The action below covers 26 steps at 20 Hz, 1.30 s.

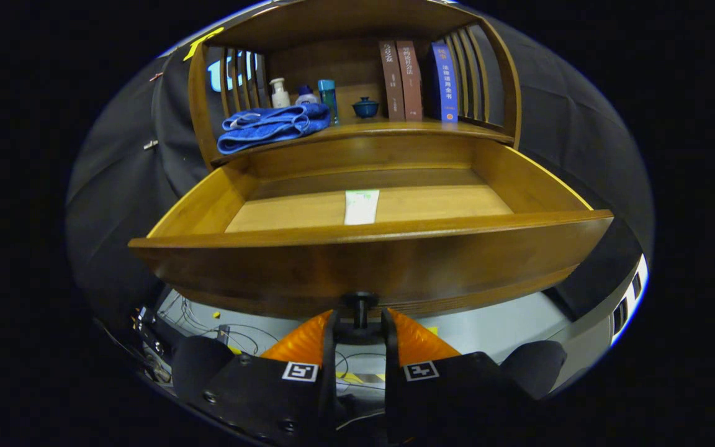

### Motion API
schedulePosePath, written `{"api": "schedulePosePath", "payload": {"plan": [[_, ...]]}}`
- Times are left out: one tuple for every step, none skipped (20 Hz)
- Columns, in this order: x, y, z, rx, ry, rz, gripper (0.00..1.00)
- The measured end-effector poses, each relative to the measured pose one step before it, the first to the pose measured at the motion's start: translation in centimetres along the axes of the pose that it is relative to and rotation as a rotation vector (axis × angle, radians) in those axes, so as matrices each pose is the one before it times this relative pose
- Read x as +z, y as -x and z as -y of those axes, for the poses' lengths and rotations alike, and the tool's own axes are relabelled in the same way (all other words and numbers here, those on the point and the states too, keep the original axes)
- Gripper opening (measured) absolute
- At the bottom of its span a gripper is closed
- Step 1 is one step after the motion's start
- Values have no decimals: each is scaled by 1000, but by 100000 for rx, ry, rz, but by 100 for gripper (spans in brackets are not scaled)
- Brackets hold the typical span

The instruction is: Pull open the drawer, take out the items inside it, and place them on the countertop above the cabinet.

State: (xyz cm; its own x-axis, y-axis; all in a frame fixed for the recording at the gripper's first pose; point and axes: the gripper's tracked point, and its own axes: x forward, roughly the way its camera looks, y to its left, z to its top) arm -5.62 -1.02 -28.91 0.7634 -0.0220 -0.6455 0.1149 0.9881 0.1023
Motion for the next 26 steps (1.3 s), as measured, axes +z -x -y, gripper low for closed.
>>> {"api": "schedulePosePath", "payload": {"plan": [[64,28,-26,147,-530,149,35],[-55,131,-13,-90,64,-130,35],[-107,28,81,-354,585,-442,35],[-39,44,-41,-371,428,-512,35],[-73,242,29,-303,260,-846,37],[-63,-164,-105,-250,915,-1159,40],[384,644,-190,595,717,419,45],[715,709,-49,-85,215,2618,46],[881,1113,40,-581,871,2303,56],[991,1143,148,-543,1002,2032,66],[752,988,-135,-79,726,1580,76],[1156,766,-188,205,374,1657,86],[1411,490,-241,751,-229,1862,96],[1404,79,-185,512,-142,1092,99],[1439,-121,8,-166,-699,826,99],[1331,-475,-380,1309,-664,-92,99],[1234,-854,-441,1497,-318,-710,100],[1179,-1014,-84,166,210,-825,100],[912,-1138,155,-116,410,-1988,100],[778,-1353,32,-213,-109,-2480,100],[667,-1454,-6,3,-608,-2628,100],[426,-1516,69,-81,-937,-3237,100],[156,-1642,164,-259,-1000,-3810,100],[18,-1554,184,-348,-984,-4265,100],[-117,-1565,252,-520,-828,-4337,100],[-189,-1351,130,-390,-717,-4312,100]]}}
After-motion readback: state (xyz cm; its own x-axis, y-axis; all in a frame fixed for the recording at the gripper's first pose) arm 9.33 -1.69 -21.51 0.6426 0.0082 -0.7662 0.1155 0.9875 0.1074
